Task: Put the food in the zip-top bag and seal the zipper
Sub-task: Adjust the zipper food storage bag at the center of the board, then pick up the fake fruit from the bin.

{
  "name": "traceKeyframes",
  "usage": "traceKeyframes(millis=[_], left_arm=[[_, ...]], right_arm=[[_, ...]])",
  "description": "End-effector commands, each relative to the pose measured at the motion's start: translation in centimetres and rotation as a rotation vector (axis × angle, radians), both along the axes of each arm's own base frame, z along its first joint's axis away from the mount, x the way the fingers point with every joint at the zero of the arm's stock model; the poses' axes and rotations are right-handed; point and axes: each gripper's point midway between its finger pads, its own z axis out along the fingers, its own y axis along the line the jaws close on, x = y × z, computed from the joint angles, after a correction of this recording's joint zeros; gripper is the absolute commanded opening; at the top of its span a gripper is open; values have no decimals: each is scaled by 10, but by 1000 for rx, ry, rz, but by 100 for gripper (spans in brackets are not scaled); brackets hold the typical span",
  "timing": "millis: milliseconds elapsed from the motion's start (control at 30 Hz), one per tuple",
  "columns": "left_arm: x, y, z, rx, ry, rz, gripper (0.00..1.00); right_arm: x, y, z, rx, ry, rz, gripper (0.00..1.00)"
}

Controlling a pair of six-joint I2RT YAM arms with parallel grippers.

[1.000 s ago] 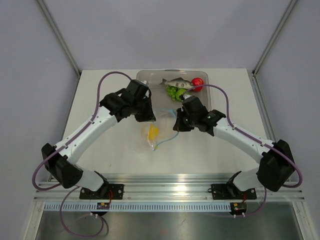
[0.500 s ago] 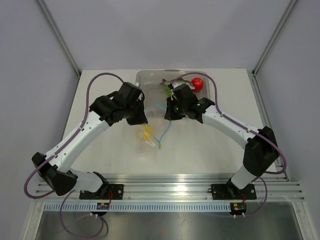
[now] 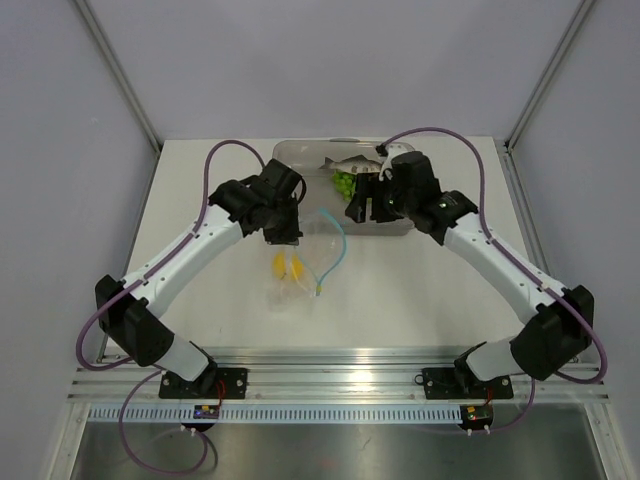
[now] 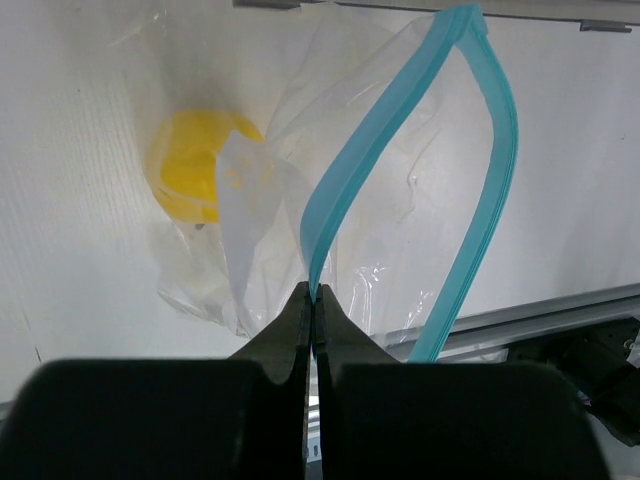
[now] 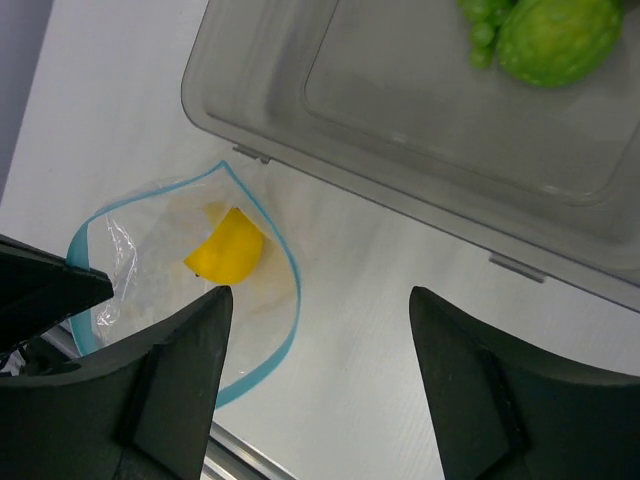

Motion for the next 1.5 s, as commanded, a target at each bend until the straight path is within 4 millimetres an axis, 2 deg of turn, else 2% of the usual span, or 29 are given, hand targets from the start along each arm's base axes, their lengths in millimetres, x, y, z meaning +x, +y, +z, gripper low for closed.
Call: traceKeyframes(millis=[0,67,167,200,233,267,300,333,367,400,467,500,567,633,667,733,867,967,1000,1167,1300,1367,1467], left_arm=[[17,-2,21,-39,-75,2,0],[18,0,22,-45,-73,8,0],[19,2,22,-54,-70,14,0],[19,2,22,-57,-68,14,0],[20,3,22,-59,-68,19,0],[18,1,20,-69,-58,13,0],[18,0,19,-72,-54,13,0],[18,0,18,-75,-50,11,0],[18,-1,19,-81,-51,10,0],[17,-2,19,-83,-50,8,0],[18,-3,20,-90,-52,5,0],[19,-3,21,-90,-56,6,0],[19,-4,22,-89,-60,0,0],[22,-2,24,-81,-68,5,0],[22,-2,24,-77,-70,4,0],[23,-1,24,-74,-72,6,0],[23,-2,20,-74,-69,7,0],[23,-2,18,-75,-64,6,0],[24,-2,17,-74,-63,8,0],[26,-5,13,-72,-55,3,0],[26,-6,11,-71,-51,-2,0],[26,-5,9,-71,-51,0,0],[25,-5,6,-70,-47,-1,0]], right_arm=[[21,-34,21,61,-70,-96,78],[35,-51,13,40,-41,-181,78],[57,-60,0,-14,-2,-259,81],[65,-58,-15,-35,32,-264,83],[74,-57,-8,-34,24,-275,86],[80,-56,-12,-44,31,-283,89],[89,-54,-27,-67,58,-284,90],[100,-52,-21,-61,42,-290,90],[111,-54,-39,-93,64,-310,92],[121,-53,-34,-83,53,-319,93],[136,-57,-43,-78,63,-337,93],[144,-58,-60,-92,91,-350,94],[161,-61,-58,-76,85,-365,94],[178,-62,-70,-84,82,-369,95],[183,-63,-87,-102,105,-370,96],[195,-63,-89,-103,98,-366,98],[209,-57,-119,-93,151,-341,100],[219,-57,-129,-83,153,-342,99],[223,-56,-126,-63,145,-336,100],[227,-39,-139,-8,171,-279,99],[232,-37,-146,-4,179,-276,100],[233,-37,-149,-5,179,-278,97],[235,-38,-149,-5,168,-283,85]])
